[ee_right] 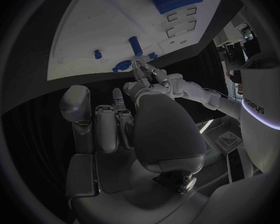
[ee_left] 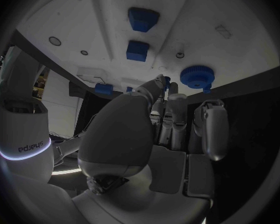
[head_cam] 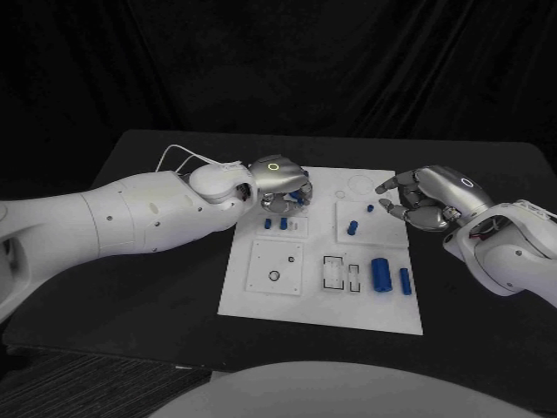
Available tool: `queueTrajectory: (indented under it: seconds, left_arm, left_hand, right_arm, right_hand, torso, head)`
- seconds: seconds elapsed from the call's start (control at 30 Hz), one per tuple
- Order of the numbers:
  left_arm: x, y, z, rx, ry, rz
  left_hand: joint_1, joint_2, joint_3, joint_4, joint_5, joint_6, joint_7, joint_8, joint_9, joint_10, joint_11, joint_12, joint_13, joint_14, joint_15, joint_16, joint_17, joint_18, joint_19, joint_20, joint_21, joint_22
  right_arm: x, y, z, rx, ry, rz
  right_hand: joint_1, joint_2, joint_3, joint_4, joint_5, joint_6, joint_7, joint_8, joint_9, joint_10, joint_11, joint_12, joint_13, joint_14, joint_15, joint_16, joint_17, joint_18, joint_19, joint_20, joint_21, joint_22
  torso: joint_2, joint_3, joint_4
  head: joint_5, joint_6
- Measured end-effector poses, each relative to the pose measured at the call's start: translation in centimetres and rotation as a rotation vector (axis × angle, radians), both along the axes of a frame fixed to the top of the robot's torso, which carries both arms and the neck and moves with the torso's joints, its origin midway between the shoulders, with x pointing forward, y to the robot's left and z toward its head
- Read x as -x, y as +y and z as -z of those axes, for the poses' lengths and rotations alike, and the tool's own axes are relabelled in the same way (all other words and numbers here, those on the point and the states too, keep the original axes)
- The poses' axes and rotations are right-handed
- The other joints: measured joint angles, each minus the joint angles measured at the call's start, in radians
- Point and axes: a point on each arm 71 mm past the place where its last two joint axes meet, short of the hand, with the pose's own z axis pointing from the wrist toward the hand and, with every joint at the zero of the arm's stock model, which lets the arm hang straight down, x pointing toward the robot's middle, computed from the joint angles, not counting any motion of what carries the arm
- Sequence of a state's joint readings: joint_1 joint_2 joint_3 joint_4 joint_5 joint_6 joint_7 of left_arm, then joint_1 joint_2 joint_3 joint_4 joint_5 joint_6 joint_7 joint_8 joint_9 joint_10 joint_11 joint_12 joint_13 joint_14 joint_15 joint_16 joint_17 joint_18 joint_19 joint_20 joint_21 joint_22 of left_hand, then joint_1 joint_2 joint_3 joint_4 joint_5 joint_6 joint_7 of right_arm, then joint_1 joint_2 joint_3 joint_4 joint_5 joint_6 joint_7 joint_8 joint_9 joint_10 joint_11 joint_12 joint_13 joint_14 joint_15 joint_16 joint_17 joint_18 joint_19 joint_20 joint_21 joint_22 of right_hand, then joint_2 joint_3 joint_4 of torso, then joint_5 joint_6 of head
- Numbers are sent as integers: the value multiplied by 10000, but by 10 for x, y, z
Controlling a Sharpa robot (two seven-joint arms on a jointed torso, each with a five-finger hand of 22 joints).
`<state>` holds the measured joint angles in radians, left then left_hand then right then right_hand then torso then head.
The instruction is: Assemble the parts on the task board
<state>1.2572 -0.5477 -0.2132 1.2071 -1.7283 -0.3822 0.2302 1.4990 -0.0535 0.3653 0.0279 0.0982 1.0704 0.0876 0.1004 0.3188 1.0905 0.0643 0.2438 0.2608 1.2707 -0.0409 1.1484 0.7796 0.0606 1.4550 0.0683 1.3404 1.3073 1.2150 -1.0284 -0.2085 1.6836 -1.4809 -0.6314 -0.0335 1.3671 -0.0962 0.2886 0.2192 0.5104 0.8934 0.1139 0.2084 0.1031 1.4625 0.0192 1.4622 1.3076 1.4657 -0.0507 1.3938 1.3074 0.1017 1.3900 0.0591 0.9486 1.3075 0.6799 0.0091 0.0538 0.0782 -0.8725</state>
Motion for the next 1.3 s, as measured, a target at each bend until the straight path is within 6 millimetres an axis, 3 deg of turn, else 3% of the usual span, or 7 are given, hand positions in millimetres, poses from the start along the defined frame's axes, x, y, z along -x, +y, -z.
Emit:
queueTrajectory:
  seconds: [0.27, 0.37, 0.77, 1.03, 1.3]
  left_arm:
    - [2, 19, -32, 180, -366, -6]
    - [3, 26, -35, 100, -247, -86]
    - [0, 45, -32, -397, 324, -475]
    - [-3, 45, -21, -603, 633, -649]
    - [-4, 43, -9, -663, 785, -879]
  left_hand:
    - [40, -38, 34, 276, -365, -57, -57, -192, -150, 256, -333, -751, -378, -219, 33, -295, -407, 2, -103, 25, -333, 8]
    - [40, -38, -9, 320, -402, 19, -55, -192, -150, 317, -287, -789, -405, -219, 32, -344, -417, 3, -113, 35, -333, 7]
    - [39, -39, -37, 400, -408, 17, -54, -192, -160, 372, -342, -863, -473, -292, 33, -486, -603, 4, -184, 34, -473, 6]
    - [38, -40, -64, 427, -430, 17, -54, -192, -176, 422, -393, -946, -521, -363, 34, -528, -675, 4, -185, 34, -527, 5]
    - [38, -41, -64, 427, -431, 16, -54, -192, -185, 470, -374, -980, -550, -417, 49, -550, -709, 5, -184, 35, -527, 5]
  right_arm:
    - [0, -1, 0, 7, 41, 16]
    - [0, -1, 0, 9, 59, 13]
    - [1, 0, 4, 40, 200, -4]
    - [1, 1, 7, 58, 284, -32]
    - [1, 0, 7, 69, 300, -25]
  right_hand:
    - [0, 0, 27, -27, 0, 36, 36, 0, -8, 0, 0, 0, 0, 0, 0, 0, 0, 0, 0, 0, 0, -1]
    - [0, 0, 27, -27, 0, 36, 36, 0, -8, 0, 0, 0, -1, 0, 0, -3, 0, 1, 0, 0, 0, -1]
    - [0, 0, 27, -27, -1, 36, 36, 0, -7, 1, 0, 0, -1, 0, 0, -38, 0, 1, 0, 0, 0, -2]
    - [0, 0, 27, -27, 0, 35, 36, 0, -6, 1, 0, -40, -2, 0, 0, -38, -1, 1, 0, 0, -39, 6]
    - [0, 0, 27, -27, 0, 35, 35, 0, -12, 1, 0, -39, -2, 0, 0, -38, 0, 0, 0, 0, -39, 6]
  torso:
    - [0, -5, 2]
    - [0, -7, 4]
    - [-3, 12, 6]
    - [-17, -14, 12]
    - [-20, -16, 8]
  head:
    - [34, 0]
    - [39, 0]
    - [64, 0]
    - [96, 0]
    - [58, 0]
